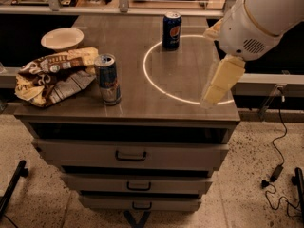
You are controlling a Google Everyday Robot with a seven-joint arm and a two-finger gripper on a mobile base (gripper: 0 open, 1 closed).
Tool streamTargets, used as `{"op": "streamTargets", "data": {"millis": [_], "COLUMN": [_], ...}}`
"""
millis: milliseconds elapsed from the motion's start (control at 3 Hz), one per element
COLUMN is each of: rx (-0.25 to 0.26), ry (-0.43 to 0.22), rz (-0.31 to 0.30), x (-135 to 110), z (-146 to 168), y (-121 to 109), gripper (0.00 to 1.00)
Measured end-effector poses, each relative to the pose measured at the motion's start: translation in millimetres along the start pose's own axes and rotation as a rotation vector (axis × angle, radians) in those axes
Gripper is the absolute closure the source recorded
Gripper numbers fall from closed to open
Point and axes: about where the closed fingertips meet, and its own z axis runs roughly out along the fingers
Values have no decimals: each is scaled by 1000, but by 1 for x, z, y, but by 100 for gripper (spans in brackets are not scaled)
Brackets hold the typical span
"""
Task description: Knock redbull can over
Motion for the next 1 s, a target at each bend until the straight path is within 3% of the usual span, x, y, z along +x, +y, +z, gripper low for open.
{"op": "streamTargets", "data": {"millis": [333, 667, 1000], "rx": [-41, -130, -144], "ry": [-50, -230, -411], "rz": [-14, -19, -1], "x": [-8, -48, -106], "z": [6, 38, 58], "y": [5, 20, 17], "gripper": [0, 0, 0]}}
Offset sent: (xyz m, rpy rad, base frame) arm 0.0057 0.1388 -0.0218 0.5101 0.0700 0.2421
